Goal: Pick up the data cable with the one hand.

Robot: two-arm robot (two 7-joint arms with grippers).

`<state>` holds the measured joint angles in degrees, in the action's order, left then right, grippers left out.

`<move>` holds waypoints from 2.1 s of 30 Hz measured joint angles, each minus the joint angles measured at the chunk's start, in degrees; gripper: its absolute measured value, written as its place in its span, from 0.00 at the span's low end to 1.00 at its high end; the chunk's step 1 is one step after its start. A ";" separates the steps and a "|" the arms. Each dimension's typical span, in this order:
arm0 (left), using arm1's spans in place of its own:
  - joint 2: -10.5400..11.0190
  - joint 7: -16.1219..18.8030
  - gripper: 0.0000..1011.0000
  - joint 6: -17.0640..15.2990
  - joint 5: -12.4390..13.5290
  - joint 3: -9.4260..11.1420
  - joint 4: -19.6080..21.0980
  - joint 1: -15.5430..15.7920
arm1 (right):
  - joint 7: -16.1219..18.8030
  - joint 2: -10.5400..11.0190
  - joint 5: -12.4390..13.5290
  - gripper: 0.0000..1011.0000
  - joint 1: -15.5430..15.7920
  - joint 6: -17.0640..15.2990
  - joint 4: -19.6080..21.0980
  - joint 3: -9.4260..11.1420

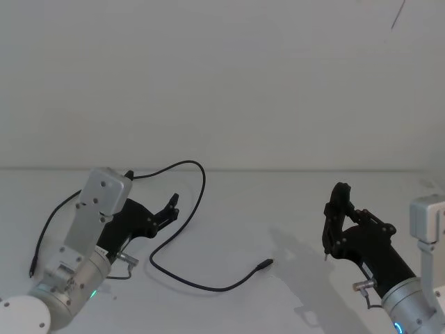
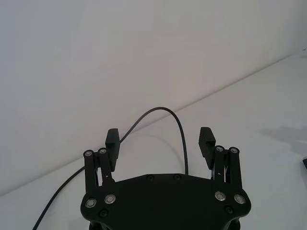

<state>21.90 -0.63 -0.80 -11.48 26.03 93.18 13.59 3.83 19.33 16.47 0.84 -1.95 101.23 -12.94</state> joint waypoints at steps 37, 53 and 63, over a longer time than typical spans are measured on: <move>7.11 -14.55 0.99 -4.65 -4.30 0.68 5.49 0.11 | 0.00 0.00 0.00 0.28 0.00 0.00 0.00 0.00; 14.52 -28.59 0.99 -10.55 -6.05 3.18 9.49 3.57 | 0.00 0.00 0.00 0.28 0.00 0.00 0.00 0.00; 16.89 -34.19 0.99 -13.43 -3.50 6.92 9.27 7.24 | 0.00 0.00 0.00 0.28 0.00 0.00 0.00 0.00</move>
<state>38.78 -34.82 -14.22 -14.99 32.95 102.44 20.83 3.83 19.33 16.47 0.84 -1.95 101.23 -12.94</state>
